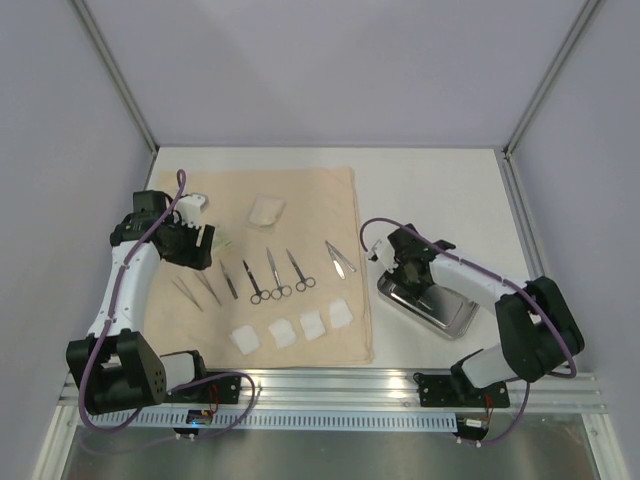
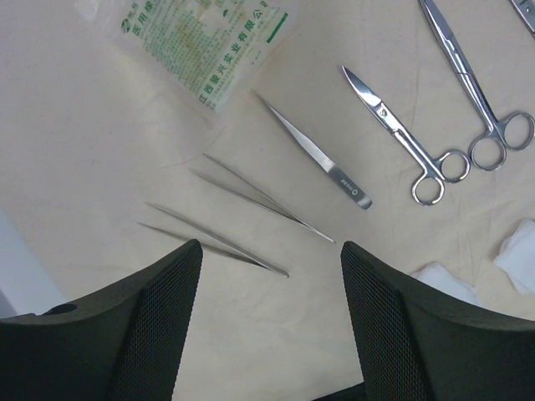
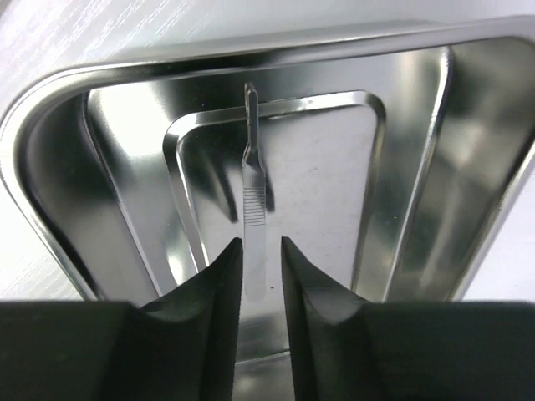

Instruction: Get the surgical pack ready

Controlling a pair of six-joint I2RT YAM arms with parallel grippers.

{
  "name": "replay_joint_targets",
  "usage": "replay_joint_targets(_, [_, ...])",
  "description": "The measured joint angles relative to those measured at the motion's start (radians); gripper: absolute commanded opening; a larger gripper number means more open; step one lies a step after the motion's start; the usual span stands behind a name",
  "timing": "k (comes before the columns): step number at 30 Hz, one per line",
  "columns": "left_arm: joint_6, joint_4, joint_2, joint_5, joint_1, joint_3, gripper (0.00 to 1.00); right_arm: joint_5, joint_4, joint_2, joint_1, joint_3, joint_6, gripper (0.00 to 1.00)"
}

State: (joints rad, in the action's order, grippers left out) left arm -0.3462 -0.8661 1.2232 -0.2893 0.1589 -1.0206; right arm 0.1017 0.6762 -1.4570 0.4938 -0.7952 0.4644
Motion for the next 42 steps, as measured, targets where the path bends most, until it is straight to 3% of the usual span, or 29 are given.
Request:
replay_joint_targets(3, [0.0,-0.005,0.0,0.003,0.0,0.0,0.77,0.009,0.02,0.006,0.0,-0.034,-0.001,0.38])
replay_joint_targets(8, [-0.001,-0.015,0.0,0.005,0.0,-0.006,0.78,0.027,0.086,0.076,0.0,-0.127,-0.008,0.38])
replay_joint_targets(10, [-0.002,-0.023,0.0,0.012,0.0,-0.018,0.78,0.037,0.104,0.11,0.0,-0.185,-0.021,0.47])
replay_joint_targets(13, [-0.003,-0.03,0.0,0.039,0.0,-0.047,0.8,0.043,0.088,0.172,0.0,-0.296,-0.047,0.46])
replay_joint_targets(17, [0.01,-0.026,0.0,0.094,0.0,-0.101,1.0,-0.019,-0.073,0.261,0.0,-0.363,-0.102,0.58])
replay_joint_targets(20, [0.042,-0.007,0.0,0.144,0.0,-0.152,1.0,-0.141,-0.228,0.302,0.001,-0.355,-0.135,0.64])
replay_joint_targets(22, [0.053,0.017,-0.001,0.153,0.0,-0.175,1.0,-0.225,-0.344,0.297,0.001,-0.327,-0.153,0.59])
replay_joint_targets(25, [0.057,0.033,-0.007,0.123,0.0,-0.185,1.0,-0.346,-0.448,0.237,0.002,-0.299,-0.196,0.45])
replay_joint_targets(26, [0.057,0.033,-0.008,0.104,0.0,-0.185,1.0,-0.381,-0.469,0.199,0.003,-0.301,-0.218,0.37])
replay_joint_targets(28, [0.057,0.028,-0.007,0.076,0.0,-0.185,1.0,-0.424,-0.46,0.1,0.003,-0.334,-0.277,0.31])
replay_joint_targets(33, [0.057,0.02,0.005,0.117,0.0,-0.182,1.0,-0.393,-0.36,-0.169,0.026,-0.477,-0.393,0.37])
replay_joint_targets(42, [0.055,0.023,0.014,0.269,0.0,-0.113,1.0,-0.284,-0.105,-0.465,0.096,-0.622,-0.428,0.33])
